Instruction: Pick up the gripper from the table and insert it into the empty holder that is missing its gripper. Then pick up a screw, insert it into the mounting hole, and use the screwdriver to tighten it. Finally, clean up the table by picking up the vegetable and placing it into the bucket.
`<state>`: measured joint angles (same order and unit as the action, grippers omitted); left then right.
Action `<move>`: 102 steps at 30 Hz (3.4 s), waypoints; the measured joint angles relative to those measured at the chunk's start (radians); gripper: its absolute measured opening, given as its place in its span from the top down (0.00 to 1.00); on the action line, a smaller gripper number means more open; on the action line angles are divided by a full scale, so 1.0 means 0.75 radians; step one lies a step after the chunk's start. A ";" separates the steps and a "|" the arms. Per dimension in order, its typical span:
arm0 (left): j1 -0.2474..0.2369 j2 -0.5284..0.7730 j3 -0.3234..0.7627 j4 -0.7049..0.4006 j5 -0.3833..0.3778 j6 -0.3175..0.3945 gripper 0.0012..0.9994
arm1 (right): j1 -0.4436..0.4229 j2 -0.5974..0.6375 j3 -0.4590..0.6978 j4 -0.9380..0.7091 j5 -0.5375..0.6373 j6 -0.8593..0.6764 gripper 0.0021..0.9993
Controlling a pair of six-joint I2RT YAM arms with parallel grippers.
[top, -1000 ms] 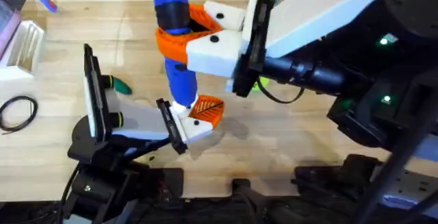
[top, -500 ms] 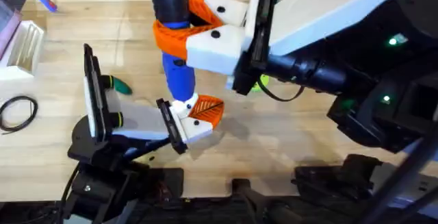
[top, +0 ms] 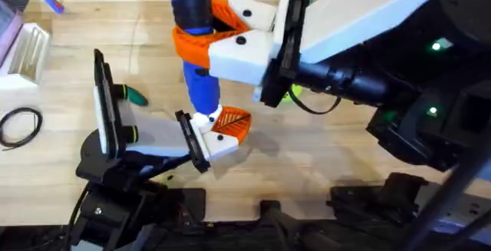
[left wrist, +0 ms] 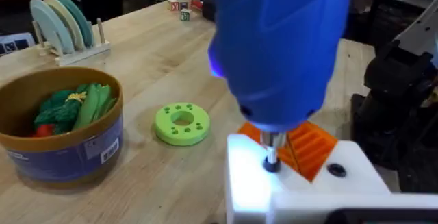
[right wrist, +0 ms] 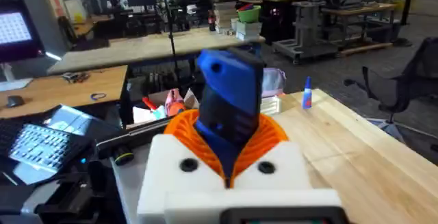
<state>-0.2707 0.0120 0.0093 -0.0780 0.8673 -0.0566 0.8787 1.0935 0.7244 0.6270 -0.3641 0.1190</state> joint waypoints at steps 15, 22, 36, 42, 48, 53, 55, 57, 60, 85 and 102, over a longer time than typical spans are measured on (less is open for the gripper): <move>0.000 0.000 0.000 0.000 0.000 0.000 1.00 | -0.001 -0.002 0.000 -0.001 0.000 -0.016 0.98; 0.000 0.000 0.000 0.000 0.000 0.000 1.00 | -0.006 -0.005 0.000 -0.036 0.001 -0.025 0.98; 0.000 0.000 0.000 0.000 0.000 0.000 1.00 | -0.006 -0.008 0.000 -0.032 0.000 -0.028 0.98; 0.000 0.000 0.000 0.000 0.000 0.000 1.00 | -0.006 -0.008 0.000 -0.004 0.000 -0.029 0.98; 0.000 0.000 0.000 0.000 0.000 0.000 1.00 | -0.006 -0.008 0.000 -0.004 0.000 -0.029 0.98; 0.000 0.000 0.000 0.000 0.000 0.000 1.00 | -0.006 -0.008 0.000 -0.004 0.000 -0.015 0.98; 0.000 0.000 0.000 0.000 0.000 0.000 1.00 | -0.006 -0.008 0.000 -0.004 0.000 -0.013 0.98; 0.000 0.000 0.000 0.000 0.001 0.000 1.00 | -0.006 -0.008 0.000 -0.004 0.000 -0.013 0.98; 0.000 0.000 0.000 0.000 0.000 0.000 1.00 | -0.006 -0.008 0.000 -0.008 0.000 -0.013 0.98; 0.000 0.000 0.000 -0.001 -0.004 -0.005 1.00 | -0.006 -0.008 0.000 -0.076 0.003 0.001 0.98; 0.000 0.000 0.000 0.000 -0.004 -0.006 1.00 | -0.006 -0.008 0.000 -0.076 0.004 0.002 0.98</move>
<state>-0.2707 0.0120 0.0093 -0.0780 0.8642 -0.0609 0.8742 1.0878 0.7246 0.5697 -0.3614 0.1207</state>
